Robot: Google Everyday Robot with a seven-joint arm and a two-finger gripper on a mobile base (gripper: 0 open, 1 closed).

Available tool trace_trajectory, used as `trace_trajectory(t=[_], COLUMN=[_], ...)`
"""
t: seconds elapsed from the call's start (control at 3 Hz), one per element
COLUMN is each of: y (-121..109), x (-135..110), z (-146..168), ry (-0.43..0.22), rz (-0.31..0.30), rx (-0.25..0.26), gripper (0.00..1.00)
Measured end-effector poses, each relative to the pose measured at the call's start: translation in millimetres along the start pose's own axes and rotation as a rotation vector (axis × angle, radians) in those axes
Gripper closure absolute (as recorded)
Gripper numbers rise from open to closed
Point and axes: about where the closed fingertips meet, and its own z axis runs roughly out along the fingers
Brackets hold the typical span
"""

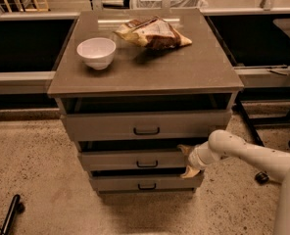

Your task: Open middle drawer

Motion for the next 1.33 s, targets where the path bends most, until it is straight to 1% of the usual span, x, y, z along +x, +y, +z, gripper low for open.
trace_trajectory(t=[0.33, 0.67, 1.0, 1.33], y=[-4, 0, -1, 13], x=[0, -5, -7, -17], z=[1, -7, -11, -19], ry=[0.0, -0.006, -0.006, -0.007], rz=[0.0, 0.008, 0.008, 0.011], rx=[0.0, -0.011, -0.011, -0.049], gripper=[0.36, 0.34, 0.32, 0.33])
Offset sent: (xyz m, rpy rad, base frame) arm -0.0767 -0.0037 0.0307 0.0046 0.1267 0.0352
